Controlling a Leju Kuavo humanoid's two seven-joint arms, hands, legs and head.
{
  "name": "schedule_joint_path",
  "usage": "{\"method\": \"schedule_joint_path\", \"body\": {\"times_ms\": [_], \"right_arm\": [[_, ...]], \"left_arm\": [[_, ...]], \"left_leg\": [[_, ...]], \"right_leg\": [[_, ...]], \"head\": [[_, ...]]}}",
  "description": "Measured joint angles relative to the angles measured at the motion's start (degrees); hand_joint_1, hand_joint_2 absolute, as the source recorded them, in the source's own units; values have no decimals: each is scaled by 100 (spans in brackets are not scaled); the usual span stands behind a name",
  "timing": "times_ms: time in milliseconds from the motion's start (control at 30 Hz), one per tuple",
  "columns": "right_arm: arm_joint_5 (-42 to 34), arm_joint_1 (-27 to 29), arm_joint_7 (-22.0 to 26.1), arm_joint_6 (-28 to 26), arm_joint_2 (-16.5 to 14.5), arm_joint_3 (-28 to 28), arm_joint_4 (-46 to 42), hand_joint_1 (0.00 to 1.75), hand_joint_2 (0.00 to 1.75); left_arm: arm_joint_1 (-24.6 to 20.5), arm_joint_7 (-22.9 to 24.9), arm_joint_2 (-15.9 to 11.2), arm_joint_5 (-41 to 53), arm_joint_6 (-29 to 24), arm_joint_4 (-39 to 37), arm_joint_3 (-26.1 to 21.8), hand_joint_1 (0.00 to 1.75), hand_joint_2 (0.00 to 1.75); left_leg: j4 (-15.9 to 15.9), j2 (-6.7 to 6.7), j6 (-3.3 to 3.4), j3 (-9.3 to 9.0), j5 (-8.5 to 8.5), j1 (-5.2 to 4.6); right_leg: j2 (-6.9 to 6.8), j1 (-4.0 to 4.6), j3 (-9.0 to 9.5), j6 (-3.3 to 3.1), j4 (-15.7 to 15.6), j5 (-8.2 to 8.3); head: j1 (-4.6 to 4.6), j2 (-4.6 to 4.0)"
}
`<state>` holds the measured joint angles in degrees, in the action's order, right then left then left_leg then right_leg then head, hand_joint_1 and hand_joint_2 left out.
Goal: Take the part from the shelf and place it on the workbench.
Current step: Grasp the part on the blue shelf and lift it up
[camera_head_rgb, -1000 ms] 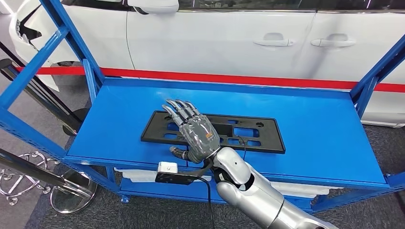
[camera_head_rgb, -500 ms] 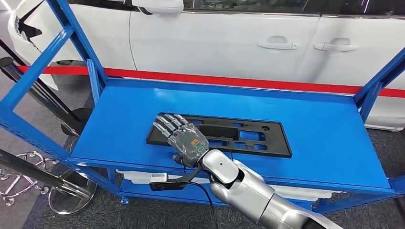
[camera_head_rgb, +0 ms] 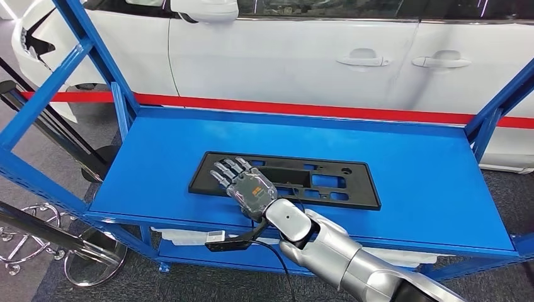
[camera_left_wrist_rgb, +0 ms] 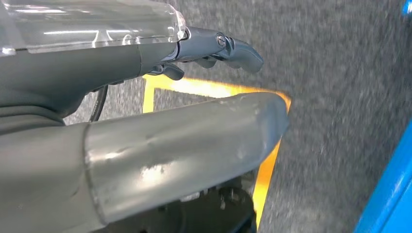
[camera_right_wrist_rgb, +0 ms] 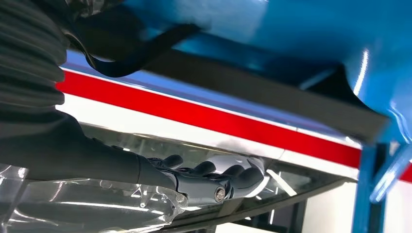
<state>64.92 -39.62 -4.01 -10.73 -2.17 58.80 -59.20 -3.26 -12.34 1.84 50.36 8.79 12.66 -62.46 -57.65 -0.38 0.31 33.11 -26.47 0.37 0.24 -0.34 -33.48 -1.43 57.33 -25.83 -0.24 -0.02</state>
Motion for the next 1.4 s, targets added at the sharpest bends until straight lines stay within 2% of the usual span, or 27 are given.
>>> {"method": "schedule_joint_path", "body": {"times_ms": [33, 133, 167, 200, 233, 267, 333, 367, 467, 500, 567, 633, 667, 700, 733, 800, 867, 967, 1033, 1067, 1133, 1167, 1200, 1233, 1300, 1333, 1400], "right_arm": [[63, -16, -44, -31, -32, 18, 87, 0, 175], [191, -43, -121, -122, -114, 84, 383, 0, 175], [205, -38, -130, -144, -130, 103, 471, 0, 175], [210, -35, -147, -170, -149, 116, 548, 0, 175], [218, -35, -188, -212, -176, 121, 622, 0, 175], [245, -36, -262, -284, -213, 117, 704, 0, 175], [380, -36, -501, -511, -287, 68, 909, 0, 175], [469, -33, -624, -643, -317, 26, 1018, 0, 175], [653, -32, -808, -904, -370, -109, 1288, 0, 175], [680, -35, -820, -938, -380, -147, 1359, 0, 175], [753, -30, -898, -987, -395, -221, 1481, 69, 175], [886, 9, -1127, -1069, -396, -314, 1605, 144, 175], [943, 49, -1291, -1151, -378, -391, 1674, 150, 175], [979, 101, -1451, -1267, -352, -499, 1737, 150, 175], [994, 156, -1570, -1402, -315, -644, 1794, 150, 175], [997, 249, -1661, -1637, -226, -988, 1880, 152, 175], [999, 290, -1640, -1742, -156, -1260, 1943, 153, 175], [1010, 339, -1662, -1838, -94, -1509, 2000, 144, 175], [1009, 408, -1679, -1972, -80, -1721, 2010, 137, 175], [1000, 463, -1662, -2053, -65, -1863, 2009, 136, 175], [970, 610, -1584, -2211, -11, -2195, 1997, 135, 175], [958, 684, -1536, -2270, 20, -2357, 1983, 136, 175], [953, 747, -1493, -2309, 45, -2509, 1965, 137, 175], [954, 795, -1465, -2325, 63, -2642, 1944, 137, 175], [967, 859, -1435, -2332, 83, -2883, 1900, 147, 175], [980, 885, -1425, -2333, 93, -2998, 1874, 154, 175], [1007, 941, -1392, -2334, 123, -3211, 1822, 166, 175]], "left_arm": [[-4, -2, -3, 12, 0, -1, 1, 0, 0], [-6, -5, -15, 23, -1, -3, 1, 0, 0], [-1, -5, -17, 27, -1, -3, 1, 0, 0], [4, -6, -19, 35, -1, -3, 1, 0, 0], [5, -8, -22, 45, -1, -3, 1, 0, 0], [1, -10, -25, 56, -2, -3, 1, 0, 0], [-19, -17, -30, 83, -4, -3, 1, 0, 0], [-26, -19, -31, 99, -5, -3, 0, 0, 0], [-13, -20, -31, 125, -5, -3, -1, 0, 0], [-10, -21, -30, 126, -6, -3, -1, 0, 0], [-17, -23, -30, 131, -7, -3, -1, 0, 0], [-19, -26, -31, 139, -8, -3, -1, 0, 0], [-17, -26, -31, 142, -12, -3, -2, 0, 0], [-14, -25, -31, 145, -17, -3, -3, 0, 0], [-13, -24, -31, 151, -23, -3, -4, 0, 0], [-11, -22, -27, 166, -29, -3, -5, 0, 0], [-6, -22, -21, 175, -29, -4, -5, 0, 0], [2, -21, -20, 180, -33, -5, -7, 0, 0], [-3, -18, -23, 190, -39, -7, -8, 0, 0], [-5, -16, -26, 197, -42, -7, -8, 0, 0], [0, -14, -31, 217, -42, -8, -13, 0, 0], [10, -15, -33, 228, -41, -8, -16, 0, 0], [21, -17, -36, 236, -40, -9, -19, 0, 0], [30, -21, -37, 240, -37, -9, -21, 0, 0], [30, -45, -39, 246, -18, -9, -28, 0, 0], [25, -71, -40, 251, 2, -9, -33, 0, 0], [24, -148, -39, 261, 68, -11, -49, 0, 0]], "left_leg": [[-196, 2, -32, 80, -127, 10], [-1239, 7, -114, 562, -605, 44], [-1447, 8, -131, 667, -642, 52], [-1450, 9, -142, 676, -572, 61], [-1230, 10, -146, 573, -403, 72], [-854, 11, -142, 390, -189, 83], [-168, 7, -107, 45, 59, 71], [5, 2, -78, -39, 86, 57], [98, 3, 30, -69, 85, 46], [121, 9, 69, -81, 101, 57], [155, 27, 141, -98, 126, 74], [155, 37, 177, -94, 125, 60], [152, 38, 183, -94, 124, 54], [147, 33, 187, -94, 123, 49], [137, 23, 188, -95, 120, 44], [113, -4, 180, -96, 111, 31], [88, -20, 144, -79, 99, 8], [88, -10, 58, -64, 90, -3], [-81, 2, -2, -8, -59, 2], [-330, 6, -32, 93, -222, 14], [-1100, 7, -88, 423, -607, 36], [-1407, 8, -112, 560, -708, 49], [-1536, 9, -129, 615, -706, 62], [-1419, 10, -141, 552, -586, 76], [-660, 9, -159, 171, -215, 111], [-291, 0, -147, -16, -90, 112], [50, -18, -82, -187, -27, 100]], "right_leg": [[-6, -16, 16, -24, -20, 8], [-26, -17, 31, -59, -23, 0], [-29, -17, 33, -60, -19, -4], [-28, -18, 34, -60, -13, -8], [-23, -20, 40, -53, -7, -15], [-17, -23, 49, -41, 2, -25], [-8, -9, 50, 5, 24, -44], [-6, -2, 44, 33, 31, -47], [-5, -2, 49, 125, 20, -44], [-6, -5, 33, 156, 80, -99], [-8, -9, -167, 200, 547, -395], [-9, -9, -529, 225, 1322, -749], [-9, -9, -655, 230, 1584, -816], [-10, -9, -684, 229, 1644, -772], [-10, -9, -596, 220, 1467, -624], [-16, 6, -208, 162, 687, -248], [-24, 32, 53, 106, 125, -72], [-12, 27, 81, 53, 4, -42], [-14, -18, 111, 1, -58, -3], [-25, -35, 125, -14, -81, 10], [-56, -36, 129, -23, -84, 10], [-69, -35, 129, -23, -80, 8], [-78, -37, 131, -20, -75, 3], [-81, -41, 136, -12, -67, -3], [-81, -51, 148, 27, -39, -26], [-79, -44, 147, 59, -20, -40], [-72, -19, 145, 127, -9, -45]], "head": [[0, 0], [-1, 0], [-2, 0], [-1, 0], [-1, 0], [-1, 0], [-1, 0], [0, 0], [0, 0], [1, 0], [1, 0], [1, 0], [1, 0], [1, 0], [1, 0], [1, 0], [1, 0], [0, 0], [-1, 0], [-2, 0], [-2, 0], [-2, 0], [-2, 0], [-2, 0], [-2, 0], [-2, 0], [0, 0]]}}
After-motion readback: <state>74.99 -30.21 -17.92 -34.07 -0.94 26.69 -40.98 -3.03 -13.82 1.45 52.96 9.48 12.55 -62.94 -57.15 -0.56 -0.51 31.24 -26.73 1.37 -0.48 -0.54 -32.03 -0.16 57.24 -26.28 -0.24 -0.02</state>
